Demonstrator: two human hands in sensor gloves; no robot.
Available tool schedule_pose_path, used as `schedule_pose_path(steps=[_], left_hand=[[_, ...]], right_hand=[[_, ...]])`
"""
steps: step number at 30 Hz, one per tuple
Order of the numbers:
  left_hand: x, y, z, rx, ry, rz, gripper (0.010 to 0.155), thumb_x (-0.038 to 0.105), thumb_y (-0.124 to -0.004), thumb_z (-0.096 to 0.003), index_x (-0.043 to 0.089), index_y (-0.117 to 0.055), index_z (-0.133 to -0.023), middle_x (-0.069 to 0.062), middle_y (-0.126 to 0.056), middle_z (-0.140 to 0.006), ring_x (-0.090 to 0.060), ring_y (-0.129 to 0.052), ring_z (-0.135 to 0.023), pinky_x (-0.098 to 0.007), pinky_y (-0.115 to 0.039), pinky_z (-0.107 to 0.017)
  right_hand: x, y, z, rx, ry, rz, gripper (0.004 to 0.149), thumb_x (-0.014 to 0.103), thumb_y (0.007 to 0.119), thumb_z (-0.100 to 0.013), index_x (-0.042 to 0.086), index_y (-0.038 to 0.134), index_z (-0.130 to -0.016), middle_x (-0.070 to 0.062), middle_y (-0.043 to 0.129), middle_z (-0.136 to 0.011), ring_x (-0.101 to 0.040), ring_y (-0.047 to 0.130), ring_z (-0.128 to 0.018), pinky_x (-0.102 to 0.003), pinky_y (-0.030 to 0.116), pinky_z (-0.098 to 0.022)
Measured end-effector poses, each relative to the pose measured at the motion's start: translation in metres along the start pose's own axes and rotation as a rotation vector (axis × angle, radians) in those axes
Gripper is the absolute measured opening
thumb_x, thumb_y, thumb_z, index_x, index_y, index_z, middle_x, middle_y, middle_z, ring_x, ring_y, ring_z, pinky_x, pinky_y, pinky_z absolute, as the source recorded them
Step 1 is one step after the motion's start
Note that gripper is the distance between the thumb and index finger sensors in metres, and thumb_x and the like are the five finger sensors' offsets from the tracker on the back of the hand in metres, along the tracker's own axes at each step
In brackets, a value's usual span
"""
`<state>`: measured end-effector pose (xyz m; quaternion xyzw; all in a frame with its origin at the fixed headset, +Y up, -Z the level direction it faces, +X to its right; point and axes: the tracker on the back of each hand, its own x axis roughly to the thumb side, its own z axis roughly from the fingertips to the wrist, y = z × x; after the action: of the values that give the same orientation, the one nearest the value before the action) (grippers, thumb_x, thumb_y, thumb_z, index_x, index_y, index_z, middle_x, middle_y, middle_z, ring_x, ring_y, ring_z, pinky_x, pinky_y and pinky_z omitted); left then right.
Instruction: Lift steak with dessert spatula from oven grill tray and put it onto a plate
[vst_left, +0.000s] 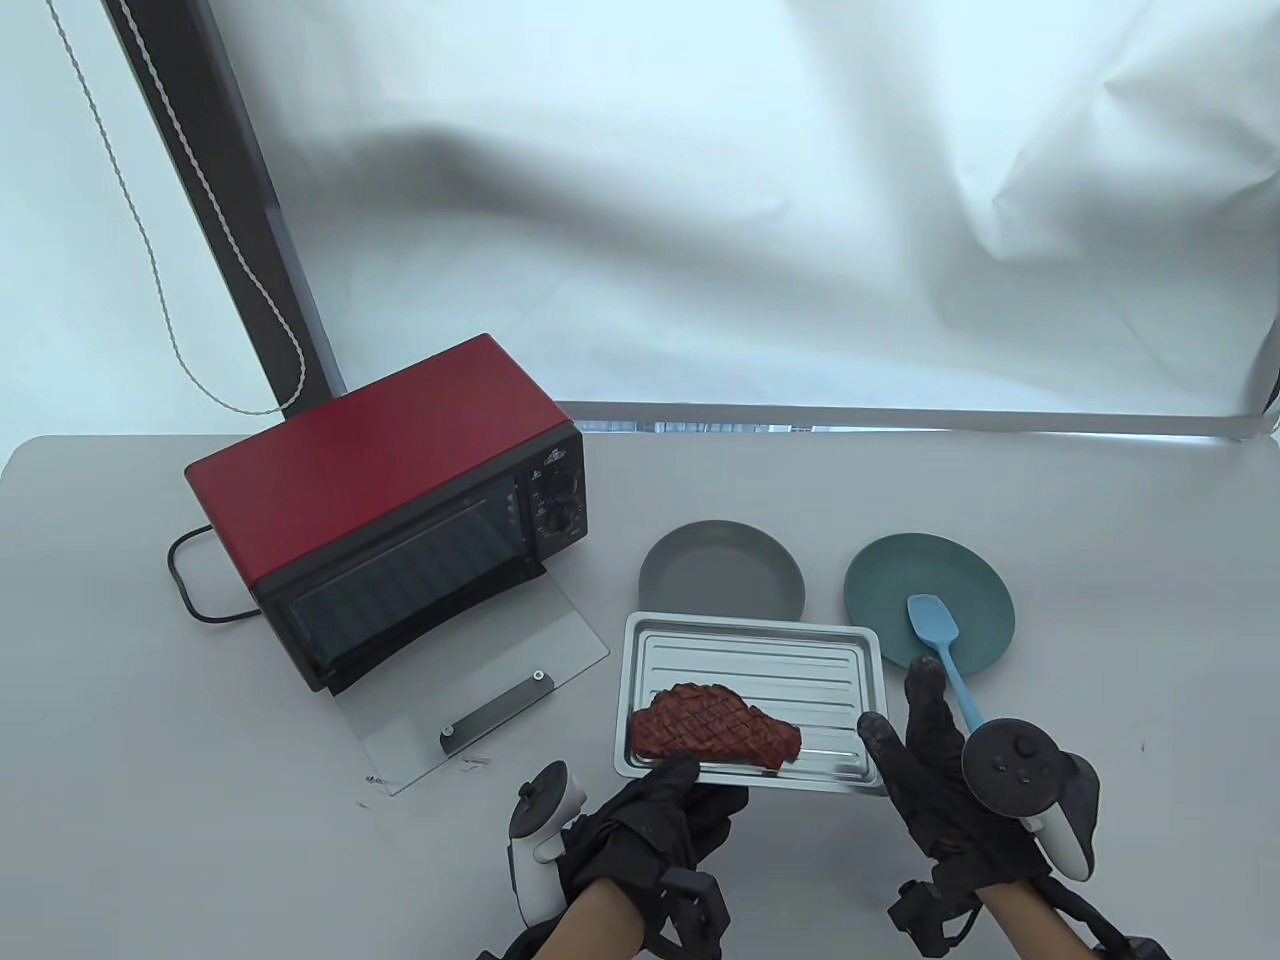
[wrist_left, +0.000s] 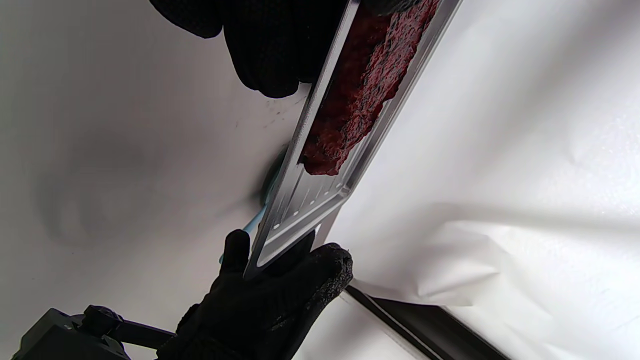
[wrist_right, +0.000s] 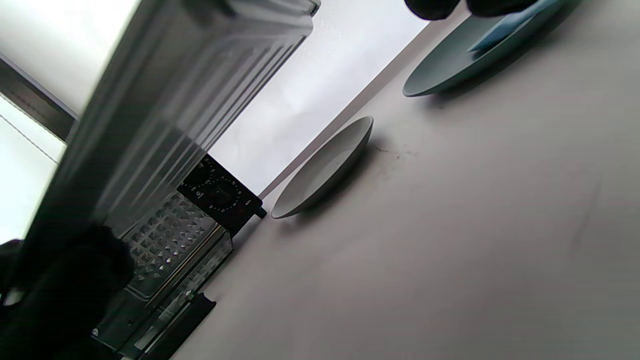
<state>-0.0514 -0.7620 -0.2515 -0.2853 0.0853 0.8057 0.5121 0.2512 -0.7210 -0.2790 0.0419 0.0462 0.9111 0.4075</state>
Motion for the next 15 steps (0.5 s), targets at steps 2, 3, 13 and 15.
schedule_pose_path(steps=[2, 3, 13, 15], left_hand=[[-0.001, -0.002, 0.0, -0.013, 0.005, 0.002, 0.045, 0.031, -0.064, -0.0706, 0.012, -0.048, -0.108, -0.006, -0.07, -0.107, -0.027, -0.081, -0.097, -0.057, -0.059, -0.073], [-0.001, -0.002, 0.0, -0.018, 0.005, 0.003, 0.045, 0.031, -0.065, -0.0706, 0.013, -0.048, -0.108, -0.006, -0.07, -0.107, -0.027, -0.081, -0.098, -0.057, -0.059, -0.073], [-0.004, -0.004, -0.002, -0.04, 0.022, 0.008, 0.046, 0.032, -0.066, -0.0697, 0.014, -0.047, -0.108, -0.005, -0.068, -0.107, -0.027, -0.079, -0.098, -0.057, -0.058, -0.073], [-0.004, -0.005, -0.002, -0.046, 0.023, 0.006, 0.046, 0.032, -0.066, -0.0695, 0.014, -0.047, -0.108, -0.005, -0.068, -0.107, -0.027, -0.079, -0.098, -0.057, -0.058, -0.073]], right_hand=[[-0.002, 0.001, -0.001, 0.003, 0.019, -0.056, 0.09, 0.058, 0.046, -0.066, -0.005, -0.001, -0.109, -0.043, 0.025, -0.118, -0.062, 0.049, -0.105, -0.069, 0.053, -0.072], [-0.004, 0.003, -0.001, 0.011, 0.035, -0.096, 0.089, 0.057, 0.046, -0.067, -0.006, -0.001, -0.108, -0.043, 0.028, -0.117, -0.061, 0.052, -0.104, -0.067, 0.055, -0.072], [-0.018, 0.009, -0.007, 0.037, 0.132, -0.274, 0.075, 0.049, 0.051, -0.069, -0.004, 0.016, -0.11, -0.026, 0.078, -0.103, -0.033, 0.094, -0.084, -0.044, 0.081, -0.062], [-0.018, 0.008, -0.006, 0.021, 0.138, -0.27, 0.07, 0.046, 0.053, -0.069, -0.001, 0.022, -0.111, -0.02, 0.087, -0.096, -0.027, 0.1, -0.074, -0.038, 0.085, -0.056]])
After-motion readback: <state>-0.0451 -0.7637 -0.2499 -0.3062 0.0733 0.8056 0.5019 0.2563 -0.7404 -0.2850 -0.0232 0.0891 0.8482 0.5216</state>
